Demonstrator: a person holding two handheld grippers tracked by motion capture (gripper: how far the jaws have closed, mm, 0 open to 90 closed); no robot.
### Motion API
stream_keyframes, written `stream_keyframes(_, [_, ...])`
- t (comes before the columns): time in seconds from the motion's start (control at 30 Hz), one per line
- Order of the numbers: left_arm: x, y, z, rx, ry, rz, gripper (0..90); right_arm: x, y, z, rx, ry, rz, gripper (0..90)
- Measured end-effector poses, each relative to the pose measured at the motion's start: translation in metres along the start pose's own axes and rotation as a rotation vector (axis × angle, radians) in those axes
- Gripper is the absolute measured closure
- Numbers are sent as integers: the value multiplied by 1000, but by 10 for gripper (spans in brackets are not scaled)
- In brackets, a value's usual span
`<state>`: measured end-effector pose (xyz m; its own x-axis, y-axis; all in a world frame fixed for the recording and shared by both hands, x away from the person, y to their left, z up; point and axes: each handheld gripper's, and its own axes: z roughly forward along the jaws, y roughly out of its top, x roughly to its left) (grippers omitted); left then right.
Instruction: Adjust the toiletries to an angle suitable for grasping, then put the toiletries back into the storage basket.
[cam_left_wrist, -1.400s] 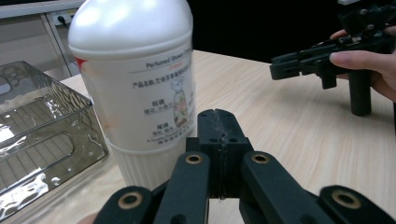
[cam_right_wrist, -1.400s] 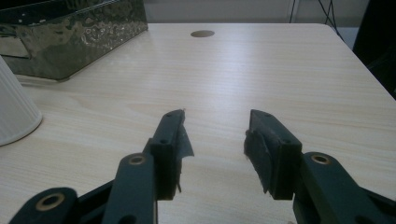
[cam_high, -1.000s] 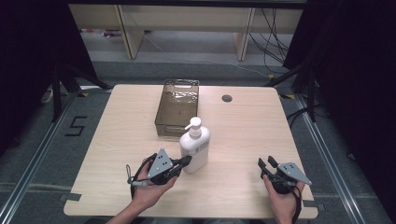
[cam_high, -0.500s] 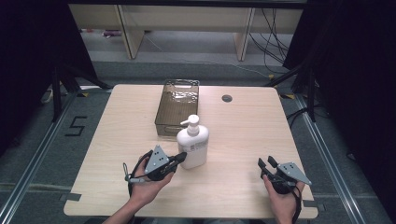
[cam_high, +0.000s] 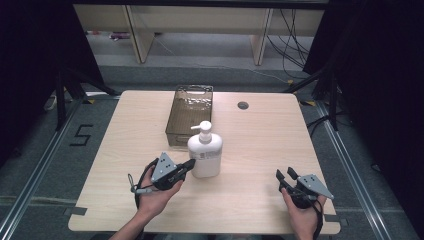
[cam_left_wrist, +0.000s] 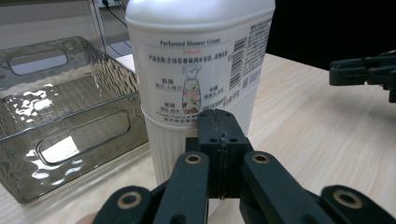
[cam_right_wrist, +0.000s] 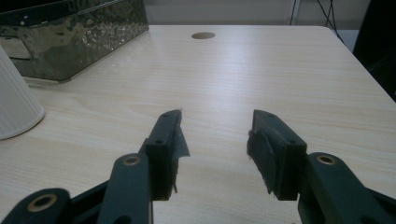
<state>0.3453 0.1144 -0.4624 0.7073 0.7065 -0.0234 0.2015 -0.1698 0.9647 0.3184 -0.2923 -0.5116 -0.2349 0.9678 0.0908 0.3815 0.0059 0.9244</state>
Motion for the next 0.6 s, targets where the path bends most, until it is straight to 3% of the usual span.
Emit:
stream_keyframes(0.03, [0, 0, 0, 0, 0, 0, 896, 0, 0, 0, 0, 0, 0, 528])
stream_keyframes(0.07, [-1, 2, -5, -11, 7, -4, 892, -2, -1, 2, -48, 7, -13, 517])
stream_keyframes(0.3, [-10, 15, -18, -75, 13, 10, 834, -4, -1, -1, -20, -7, -9, 506])
stream_keyframes(0.33, [-11, 21, -21, -89, 28, 19, 830, -5, -1, 0, -49, -14, -21, 504])
stream_keyframes(0.37, [-11, 21, -21, -89, 28, 19, 826, -5, -1, 0, -49, -14, -21, 504])
stream_keyframes(0.4, [-11, 26, -21, -107, 44, 12, 815, -4, -2, -1, -35, -3, 12, 503])
stream_keyframes(0.6, [-13, 33, -20, -146, 92, 16, 713, -5, -1, -1, -26, -16, 5, 493])
